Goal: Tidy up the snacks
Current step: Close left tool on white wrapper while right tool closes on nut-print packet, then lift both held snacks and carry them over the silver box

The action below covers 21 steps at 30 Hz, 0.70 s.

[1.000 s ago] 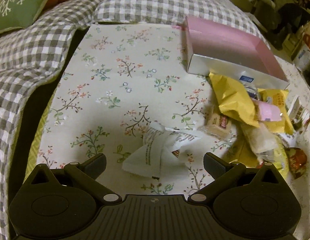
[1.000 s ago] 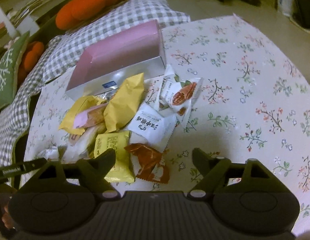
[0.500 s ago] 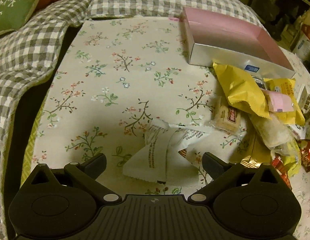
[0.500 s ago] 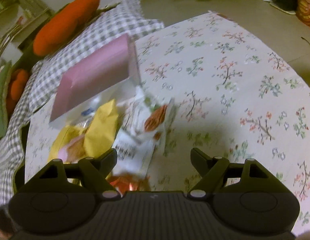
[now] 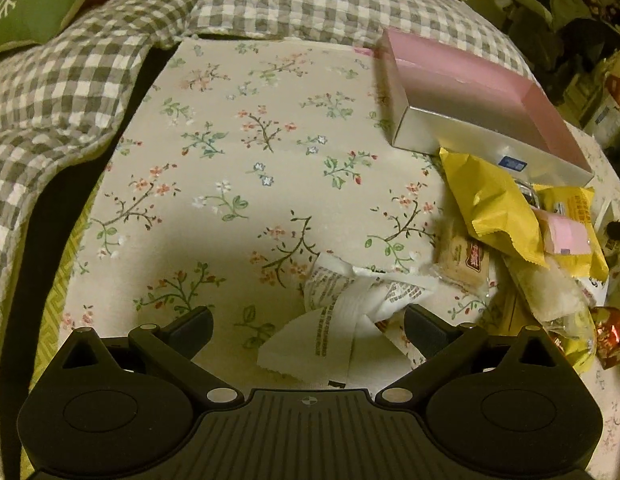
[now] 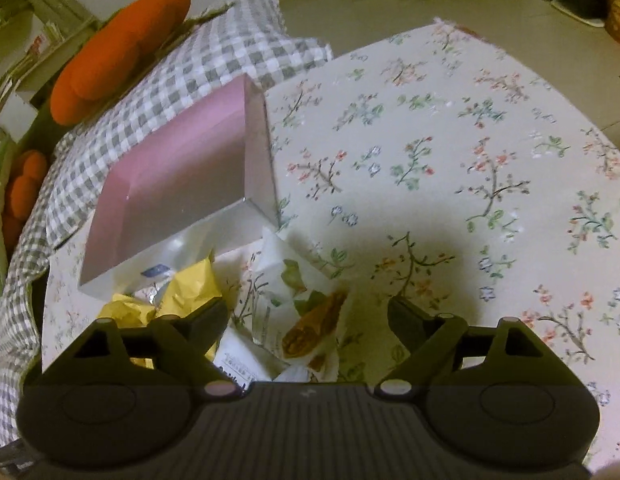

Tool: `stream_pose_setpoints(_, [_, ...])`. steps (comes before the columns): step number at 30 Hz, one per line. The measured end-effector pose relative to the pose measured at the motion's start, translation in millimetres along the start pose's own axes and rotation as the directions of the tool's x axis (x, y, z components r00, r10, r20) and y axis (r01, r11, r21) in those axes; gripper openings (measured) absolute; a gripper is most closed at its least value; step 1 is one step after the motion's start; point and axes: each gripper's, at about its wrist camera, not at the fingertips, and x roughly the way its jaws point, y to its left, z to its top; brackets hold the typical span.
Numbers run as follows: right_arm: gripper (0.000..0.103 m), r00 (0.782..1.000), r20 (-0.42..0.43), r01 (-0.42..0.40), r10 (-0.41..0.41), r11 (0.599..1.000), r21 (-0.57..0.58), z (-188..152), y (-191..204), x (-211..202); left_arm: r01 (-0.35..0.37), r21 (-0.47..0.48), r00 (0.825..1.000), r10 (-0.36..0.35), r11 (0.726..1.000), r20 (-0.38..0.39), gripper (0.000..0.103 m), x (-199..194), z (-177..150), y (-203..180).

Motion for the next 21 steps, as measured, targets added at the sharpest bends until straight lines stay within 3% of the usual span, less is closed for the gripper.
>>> stream_pose_setpoints(3, [0.067,1.0,-0.02,-0.007,0.008,1.0,0.009,1,0,6,-0.002,0.005,1.0,0.002,1.0,-0.009,0.102,3,0,0])
stream_pose_setpoints(9, [0.06,1.0,-0.002,-0.006,0.006,1.0,-0.006,2,3,7,-0.023,0.052,0.999,0.024,0.998,-0.023,0.1,11,-3,-11])
stream_pose_setpoints(12, [0.058,1.0,0.007,-0.002,0.002,1.0,-0.019,3,5,8,-0.052,0.086,0.999,0.053,0.995,-0.01,0.087,11,-3,-16])
stream_pose_setpoints(14, [0.056,1.0,0.009,-0.003,0.004,1.0,-0.02,4,4,8,-0.07,0.106,0.998,0.07,0.992,0.007,0.069,9,-4,-19])
stream_pose_setpoints(16, [0.054,1.0,0.011,-0.006,0.006,1.0,-0.021,4,4,8,-0.08,0.118,0.997,0.078,0.99,0.024,0.059,7,-4,-20])
stream_pose_setpoints(21, [0.052,1.0,0.019,-0.006,0.006,1.0,-0.026,5,5,7,-0.078,0.106,0.997,0.075,0.991,0.031,0.056,4,-2,-20])
